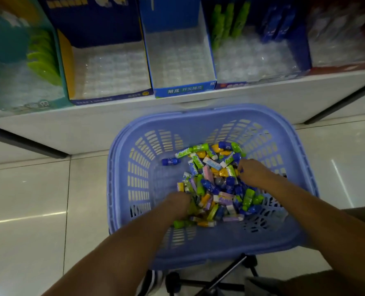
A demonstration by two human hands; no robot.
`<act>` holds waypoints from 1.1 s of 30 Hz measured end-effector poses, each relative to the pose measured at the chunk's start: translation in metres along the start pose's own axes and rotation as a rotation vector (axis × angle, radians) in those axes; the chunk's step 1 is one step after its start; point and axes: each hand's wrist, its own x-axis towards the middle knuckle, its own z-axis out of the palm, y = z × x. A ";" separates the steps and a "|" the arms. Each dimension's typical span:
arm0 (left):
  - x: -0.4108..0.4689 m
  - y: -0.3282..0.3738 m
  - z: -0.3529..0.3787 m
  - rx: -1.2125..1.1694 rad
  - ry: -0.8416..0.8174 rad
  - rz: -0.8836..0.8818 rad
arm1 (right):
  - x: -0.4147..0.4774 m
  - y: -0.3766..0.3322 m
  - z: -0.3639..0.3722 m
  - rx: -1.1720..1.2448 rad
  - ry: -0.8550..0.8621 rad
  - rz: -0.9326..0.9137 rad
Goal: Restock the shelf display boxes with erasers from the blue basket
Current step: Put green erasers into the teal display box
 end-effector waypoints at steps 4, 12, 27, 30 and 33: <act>-0.004 -0.004 -0.020 -0.100 -0.040 0.009 | -0.009 -0.002 0.004 -0.249 -0.225 -0.027; -0.046 -0.040 -0.113 -0.355 -0.010 0.137 | -0.027 -0.045 0.019 0.006 -0.174 -0.313; -0.145 -0.088 -0.131 -1.269 0.086 0.267 | -0.010 -0.145 0.084 -0.354 -0.451 -0.612; -0.155 -0.092 -0.134 -1.448 0.062 0.233 | -0.006 -0.142 0.091 -0.340 -0.413 -0.606; -0.169 -0.100 -0.141 -1.519 0.088 0.197 | -0.006 -0.140 0.086 -0.217 -0.428 -0.553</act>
